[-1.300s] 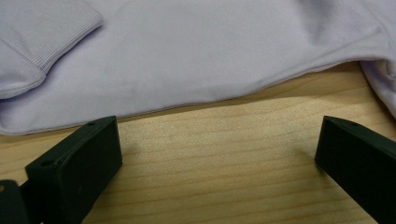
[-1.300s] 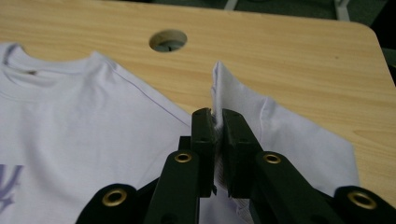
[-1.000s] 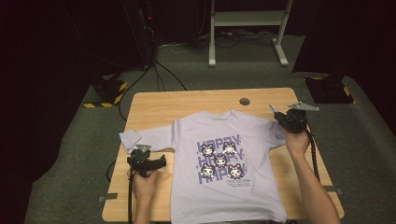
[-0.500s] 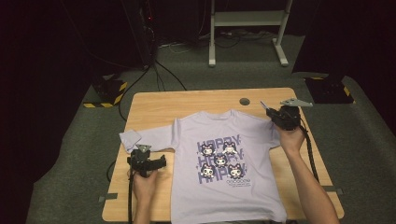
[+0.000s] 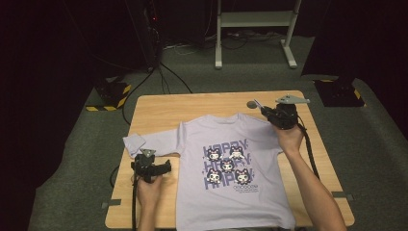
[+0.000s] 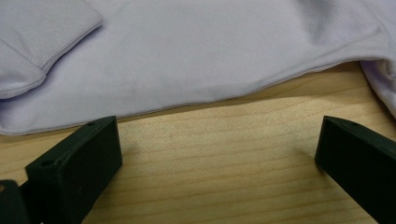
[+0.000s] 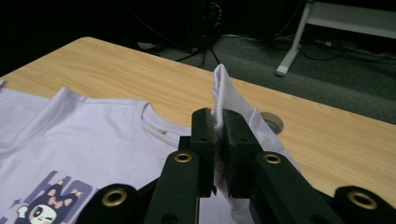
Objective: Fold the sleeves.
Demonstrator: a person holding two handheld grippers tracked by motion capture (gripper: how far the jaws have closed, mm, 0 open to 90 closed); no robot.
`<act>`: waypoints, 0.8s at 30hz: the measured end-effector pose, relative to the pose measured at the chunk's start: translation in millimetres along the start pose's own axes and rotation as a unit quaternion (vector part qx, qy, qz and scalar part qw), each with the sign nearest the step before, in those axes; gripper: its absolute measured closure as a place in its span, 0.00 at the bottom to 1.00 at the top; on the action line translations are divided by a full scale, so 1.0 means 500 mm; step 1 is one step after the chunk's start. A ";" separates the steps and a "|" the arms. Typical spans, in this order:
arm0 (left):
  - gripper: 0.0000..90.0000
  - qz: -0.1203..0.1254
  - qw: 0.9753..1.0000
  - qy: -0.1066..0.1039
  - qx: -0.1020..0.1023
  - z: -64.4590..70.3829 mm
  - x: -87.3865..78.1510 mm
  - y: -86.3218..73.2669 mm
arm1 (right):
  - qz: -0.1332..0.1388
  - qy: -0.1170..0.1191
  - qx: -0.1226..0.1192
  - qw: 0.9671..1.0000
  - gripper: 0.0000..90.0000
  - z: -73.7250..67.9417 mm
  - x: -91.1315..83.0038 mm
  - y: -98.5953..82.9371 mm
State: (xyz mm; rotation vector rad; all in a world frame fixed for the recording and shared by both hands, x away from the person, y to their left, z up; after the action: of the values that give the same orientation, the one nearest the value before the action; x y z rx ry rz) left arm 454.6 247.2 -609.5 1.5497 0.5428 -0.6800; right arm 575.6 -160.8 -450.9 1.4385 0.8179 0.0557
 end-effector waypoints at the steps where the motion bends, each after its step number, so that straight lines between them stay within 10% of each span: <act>1: 0.01 0.000 1.000 0.000 0.000 0.000 0.000 0.000 | 0.000 0.004 -0.002 1.000 0.94 -0.007 0.003 0.004; 24: 0.01 0.001 1.000 0.000 -0.001 0.000 0.000 0.000 | -0.004 0.077 -0.039 0.996 0.94 -0.185 0.092 0.046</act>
State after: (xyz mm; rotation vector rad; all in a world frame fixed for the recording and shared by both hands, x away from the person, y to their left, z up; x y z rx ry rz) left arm 454.8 247.2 -609.5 1.5485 0.5414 -0.6788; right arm 570.8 -55.3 -444.1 1.3694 0.9368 0.1930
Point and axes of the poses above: each handheld gripper's, and its own axes: x roughly forward along the jaws, y roughly out of its top, z roughly to its right, the point moved 9 cm from there along x, roughly forward along the jaws, and after that the axes turned 3 degrees about x, right-handed, at the moved point
